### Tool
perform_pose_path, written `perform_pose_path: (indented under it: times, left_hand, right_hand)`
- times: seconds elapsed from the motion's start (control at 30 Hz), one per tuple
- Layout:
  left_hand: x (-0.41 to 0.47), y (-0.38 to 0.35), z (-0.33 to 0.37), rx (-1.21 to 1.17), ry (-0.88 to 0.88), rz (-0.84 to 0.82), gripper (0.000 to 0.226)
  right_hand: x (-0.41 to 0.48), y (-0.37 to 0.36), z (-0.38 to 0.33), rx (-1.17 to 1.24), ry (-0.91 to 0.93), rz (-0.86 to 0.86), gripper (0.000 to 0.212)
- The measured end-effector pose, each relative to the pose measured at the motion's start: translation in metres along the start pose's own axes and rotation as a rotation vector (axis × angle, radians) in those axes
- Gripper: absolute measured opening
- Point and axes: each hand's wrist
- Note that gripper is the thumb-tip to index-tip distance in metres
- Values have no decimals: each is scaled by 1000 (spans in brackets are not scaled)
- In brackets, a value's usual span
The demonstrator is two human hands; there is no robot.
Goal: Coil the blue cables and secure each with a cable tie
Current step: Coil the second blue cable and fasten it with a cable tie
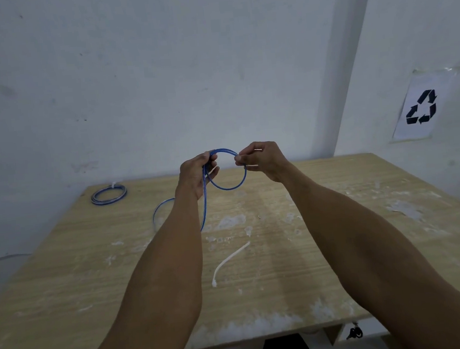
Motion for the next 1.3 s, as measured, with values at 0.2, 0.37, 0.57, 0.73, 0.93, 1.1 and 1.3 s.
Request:
perform_pose_path:
  times: [0.2, 0.37, 0.57, 0.73, 0.93, 1.1, 1.3]
  left_hand:
    - [-1, 4, 5, 61, 46, -71, 26]
    - [-2, 1, 11, -28, 25, -64, 21]
    - [-1, 2, 13, 30, -30, -44, 20]
    - [0, 1, 14, 63, -63, -26, 23]
    - [-2, 4, 17, 79, 43, -108, 23]
    - [-2, 7, 14, 46, 107, -94, 24]
    - [1, 6, 5, 10, 36, -45, 16]
  right_hand:
    - [0, 5, -12, -46, -53, 8, 21]
    - [-1, 1, -16, -117, -6, 20, 25]
    - [0, 1, -19, -76, -39, -22, 27]
    - [2, -1, -20, -118, -82, -54, 23]
    - [10, -1, -14, -224, 72, 117, 29]
    - [13, -3, -7, -487, 263, 137, 12]
    - [13, -5, 2, -859, 431, 18, 26]
Point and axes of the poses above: each hand's wrist, its own x-axis towards the middle knuckle, its own y-axis out of the back of the hand, z = x × y, and after that the axes turned 3 degrees about y, right-handed
